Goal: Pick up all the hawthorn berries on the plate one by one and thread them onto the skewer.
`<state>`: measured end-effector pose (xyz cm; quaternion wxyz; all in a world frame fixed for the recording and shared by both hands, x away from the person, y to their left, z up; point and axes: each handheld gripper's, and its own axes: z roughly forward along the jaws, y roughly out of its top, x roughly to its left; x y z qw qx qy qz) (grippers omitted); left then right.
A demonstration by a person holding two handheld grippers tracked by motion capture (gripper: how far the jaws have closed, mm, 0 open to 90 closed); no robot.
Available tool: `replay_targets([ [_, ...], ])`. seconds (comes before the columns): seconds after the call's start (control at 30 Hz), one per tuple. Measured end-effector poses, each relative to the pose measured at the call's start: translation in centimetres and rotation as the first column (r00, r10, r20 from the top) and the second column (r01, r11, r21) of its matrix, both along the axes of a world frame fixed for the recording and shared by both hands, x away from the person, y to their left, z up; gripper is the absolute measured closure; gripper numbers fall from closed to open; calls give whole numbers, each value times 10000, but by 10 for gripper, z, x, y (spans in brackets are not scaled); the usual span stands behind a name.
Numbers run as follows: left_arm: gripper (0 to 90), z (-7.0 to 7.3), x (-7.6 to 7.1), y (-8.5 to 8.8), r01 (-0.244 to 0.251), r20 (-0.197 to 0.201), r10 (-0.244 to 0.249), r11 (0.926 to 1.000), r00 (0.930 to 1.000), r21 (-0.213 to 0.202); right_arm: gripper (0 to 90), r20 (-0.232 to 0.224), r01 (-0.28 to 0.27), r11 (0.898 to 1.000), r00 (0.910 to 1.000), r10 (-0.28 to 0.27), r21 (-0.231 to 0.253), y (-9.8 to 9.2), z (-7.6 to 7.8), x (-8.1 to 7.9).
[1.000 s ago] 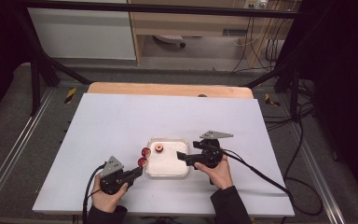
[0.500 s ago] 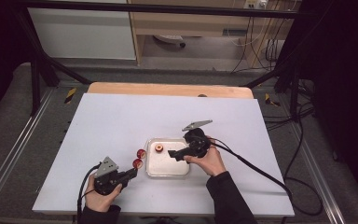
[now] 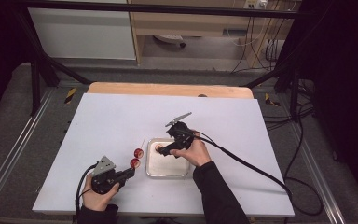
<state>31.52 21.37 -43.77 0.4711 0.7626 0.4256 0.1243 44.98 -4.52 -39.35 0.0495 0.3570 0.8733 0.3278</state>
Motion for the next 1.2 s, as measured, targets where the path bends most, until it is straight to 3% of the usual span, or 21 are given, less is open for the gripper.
replay_targets([
  [0.07, 886, 0, 0, 1, -21, -15, 21, 10000, 10000, -27, 158, -70, -56, 9994, 10000, 54, -330, 6, -1, 3],
  [0.37, 886, -1, 1, 1, -58, -56, 58, 10000, 10000, -44, 306, -566, -533, 9972, 9971, 504, -521, 25, -10, 14],
  [0.53, 885, -1, 1, 1, -18, -53, 18, 10000, 10000, 24, 383, -677, -641, 9932, 9960, 577, -971, 32, -16, 20],
  [1.2, 886, -2, 1, -1, 48, -116, -48, 10000, 9999, 36, 562, -983, -795, 9914, 9927, 693, -1044, 38, -28, 31],
])
